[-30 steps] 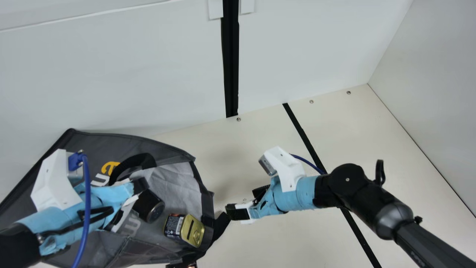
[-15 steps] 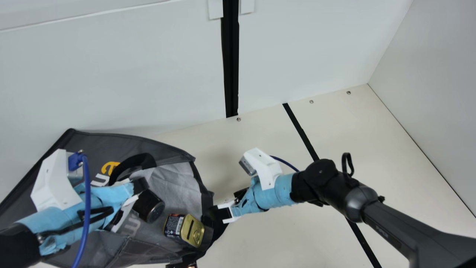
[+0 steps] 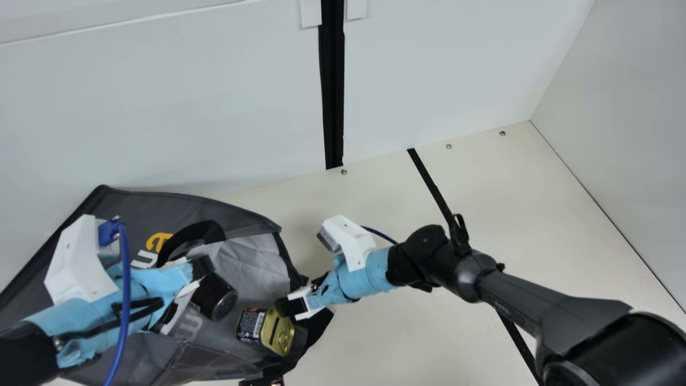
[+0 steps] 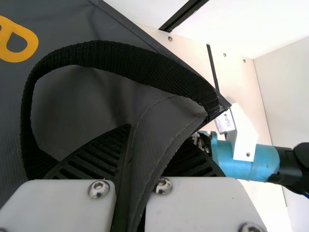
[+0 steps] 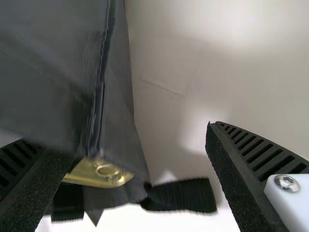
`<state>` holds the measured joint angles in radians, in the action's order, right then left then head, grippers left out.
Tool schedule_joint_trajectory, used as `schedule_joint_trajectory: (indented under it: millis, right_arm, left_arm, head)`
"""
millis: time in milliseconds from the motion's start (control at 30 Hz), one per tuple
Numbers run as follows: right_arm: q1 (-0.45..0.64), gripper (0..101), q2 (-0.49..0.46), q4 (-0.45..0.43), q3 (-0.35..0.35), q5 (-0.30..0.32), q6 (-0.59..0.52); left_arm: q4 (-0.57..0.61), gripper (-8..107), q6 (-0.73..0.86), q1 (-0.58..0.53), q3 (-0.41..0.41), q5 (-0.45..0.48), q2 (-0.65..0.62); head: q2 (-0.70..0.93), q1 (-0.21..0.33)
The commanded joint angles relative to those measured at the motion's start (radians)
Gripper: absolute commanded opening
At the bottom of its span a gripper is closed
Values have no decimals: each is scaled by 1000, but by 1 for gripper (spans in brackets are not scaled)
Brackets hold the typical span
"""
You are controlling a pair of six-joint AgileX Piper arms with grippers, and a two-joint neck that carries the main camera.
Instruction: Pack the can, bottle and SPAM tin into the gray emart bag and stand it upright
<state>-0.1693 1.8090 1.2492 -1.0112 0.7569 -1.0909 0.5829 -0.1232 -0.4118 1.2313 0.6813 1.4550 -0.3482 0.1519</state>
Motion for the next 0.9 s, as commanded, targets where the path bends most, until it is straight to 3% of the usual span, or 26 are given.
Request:
schedule_joint_trajectory:
  millis: [0,533,867]
  right_arm:
    - [-8,95,20,9,-13,-2,-5]
    - [-63,95,112,79,-77,-10,-28]
    - [-64,28,109,113,-70,7,-40]
  left_arm:
    - [0,-8,0,0,0,0,0]
    - [0,-8,0,0,0,0,0]
    - [0,-8,0,0,0,0,0]
  head:
    - [-1,23]
    - [-1,23]
    - [-1,23]
